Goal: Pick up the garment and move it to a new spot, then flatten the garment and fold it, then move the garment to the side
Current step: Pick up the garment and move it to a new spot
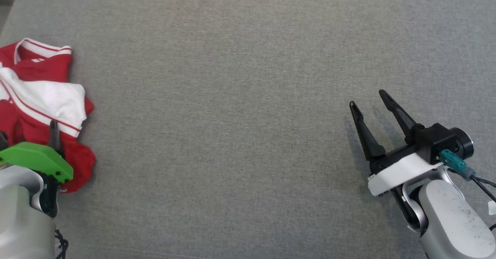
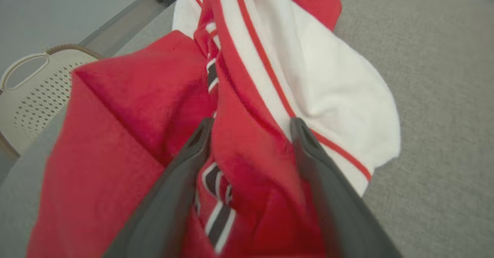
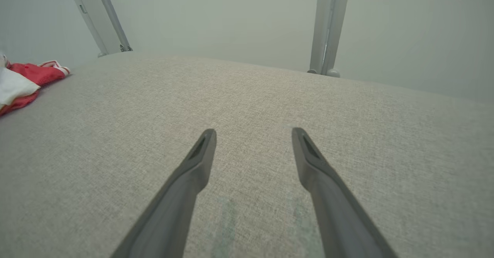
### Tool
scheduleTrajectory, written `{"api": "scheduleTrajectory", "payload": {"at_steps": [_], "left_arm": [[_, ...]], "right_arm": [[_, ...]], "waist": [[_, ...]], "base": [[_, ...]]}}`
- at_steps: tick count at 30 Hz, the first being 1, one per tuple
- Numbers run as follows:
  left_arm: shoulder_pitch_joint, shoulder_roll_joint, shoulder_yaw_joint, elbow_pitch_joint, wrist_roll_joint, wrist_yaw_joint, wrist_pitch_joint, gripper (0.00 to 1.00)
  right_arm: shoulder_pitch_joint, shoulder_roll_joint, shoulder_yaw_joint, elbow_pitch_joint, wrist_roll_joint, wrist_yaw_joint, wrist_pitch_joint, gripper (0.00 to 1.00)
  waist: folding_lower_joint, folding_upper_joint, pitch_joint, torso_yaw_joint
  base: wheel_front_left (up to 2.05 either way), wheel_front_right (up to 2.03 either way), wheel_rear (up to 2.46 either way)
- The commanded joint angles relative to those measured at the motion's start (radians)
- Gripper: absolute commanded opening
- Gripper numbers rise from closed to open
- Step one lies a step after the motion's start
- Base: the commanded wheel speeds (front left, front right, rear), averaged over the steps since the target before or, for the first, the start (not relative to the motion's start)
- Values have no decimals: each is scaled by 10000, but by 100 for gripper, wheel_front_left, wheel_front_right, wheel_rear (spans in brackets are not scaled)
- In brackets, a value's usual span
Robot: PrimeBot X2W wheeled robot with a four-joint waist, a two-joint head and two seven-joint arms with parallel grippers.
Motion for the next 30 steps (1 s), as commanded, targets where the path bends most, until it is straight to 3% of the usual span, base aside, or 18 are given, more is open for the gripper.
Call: {"api": "scheduleTrajectory", "payload": {"at_steps": [1, 3, 4, 5, 10, 16, 22, 27, 30], "left_arm": [[-62, 83, 48, 223, -118, -17, 4, 100], [-69, 99, -8, 530, -162, -18, -122, 100], [-59, 102, -65, 602, -170, -18, -276, 19], [-43, 126, -139, 631, -158, -19, -471, 0], [-156, 302, -967, 61, -20, -21, -1271, 0], [-353, 234, -2403, -1894, 394, -20, -1596, 0], [-545, -675, -4380, -4105, 763, -21, -1627, 0], [-992, -1569, -6669, -4872, 1087, -21, -1631, 0], [-1112, -1801, -8050, -4954, 1148, -18, -1618, 0]], "right_arm": [[-101, -37, -65, -2, 11, -14, -29, 100], [-4, -24, -150, 75, 61, -14, -29, 100], [29, -17, -175, 102, 58, -14, -29, 100], [56, 23, -224, 133, 71, -14, -29, 100], [197, 307, -297, 240, 146, -14, -29, 100], [322, 726, -275, 454, 260, -14, -30, 100], [327, 1128, -315, 609, 370, -14, -29, 100], [145, 1362, -511, 607, 379, -14, -29, 100], [95, 1434, -585, 619, 384, -14, -29, 100]], "waist": [[0, 0, 548, -651], [0, 0, 510, -714], [0, 0, 462, -737], [0, 0, 409, -753], [0, 0, -80, -802], [0, 0, -746, -947], [0, 0, -1036, -1820], [0, 0, -876, -2891], [0, 0, -770, -3533]], "base": [[0, 0, 0], [0, 0, 0], [0, 0, 0], [0, 0, 0], [0, 0, 0], [0, 0, 0], [0, 0, 0], [0, 0, 0], [0, 0, 0]]}}
